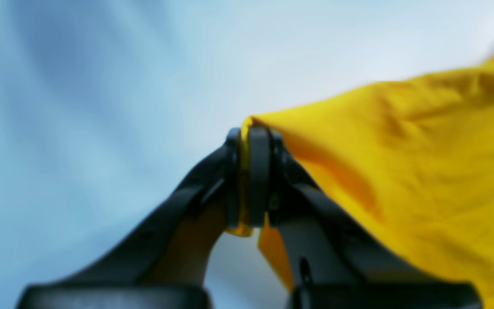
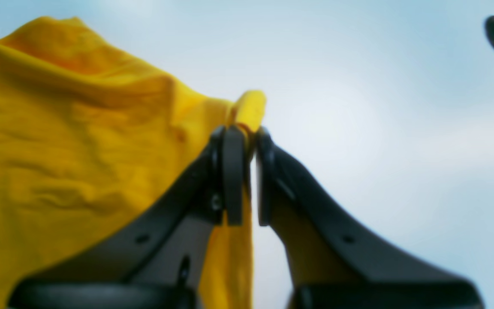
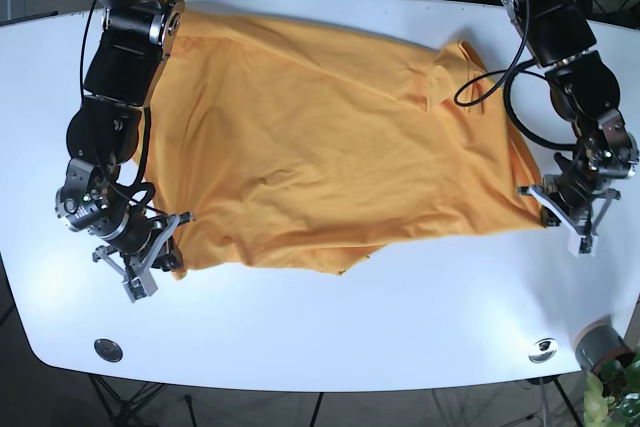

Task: Fold the T-shirt properly
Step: 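Lift the T-shirt with both grippers and flip it over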

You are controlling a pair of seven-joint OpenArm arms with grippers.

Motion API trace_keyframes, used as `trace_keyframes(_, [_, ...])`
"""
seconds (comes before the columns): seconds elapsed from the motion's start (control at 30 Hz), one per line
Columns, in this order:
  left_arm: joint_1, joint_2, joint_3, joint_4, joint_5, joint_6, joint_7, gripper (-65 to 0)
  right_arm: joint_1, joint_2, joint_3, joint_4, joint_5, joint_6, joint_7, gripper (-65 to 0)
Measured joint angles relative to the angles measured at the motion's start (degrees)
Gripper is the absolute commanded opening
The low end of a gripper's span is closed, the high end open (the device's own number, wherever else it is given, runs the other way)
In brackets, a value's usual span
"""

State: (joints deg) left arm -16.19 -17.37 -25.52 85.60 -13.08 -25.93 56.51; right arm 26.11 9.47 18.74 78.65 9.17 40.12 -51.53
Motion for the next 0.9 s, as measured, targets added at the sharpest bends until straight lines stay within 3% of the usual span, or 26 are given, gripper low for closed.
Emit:
trace_keyframes(0.13, [-5.77,-0.20,-0.02,0.37,0.46,-0.09,4.13,-65.0,4.96,2.58,-1.09,-0.26,0.02,-0.04,-0.11,-60.9])
trace_keyframes(0.3, [-11.93,-1.81,2.34,0.39,-0.04,0.00,5.38,-65.0,9.90,4.79,-5.99,0.02,0.83,0.28,0.57,-60.9])
trace_keyframes(0.5, [-18.34,-3.91,6.69,0.15,0.48,-0.09,6.75,-65.0,14.67,5.46,-6.21,-0.31,0.13,0.33,-0.28,-60.9])
trace_keyframes(0.67, [-29.99,-3.96,11.87,-0.76,0.50,0.20,6.64,-65.0,24.92,5.79,-6.27,-4.85,0.09,0.17,-0.85,-60.9])
trace_keyframes(0.77, [-36.13,-3.74,13.51,-0.96,-0.48,-0.13,6.19,-65.0,31.32,6.82,-6.49,-6.58,0.66,0.52,-4.07,-60.9])
trace_keyframes(0.9, [-43.28,-5.16,13.57,-1.27,0.39,-0.11,9.73,-65.0,39.58,9.55,-6.19,-8.59,0.57,0.13,-6.58,-60.9])
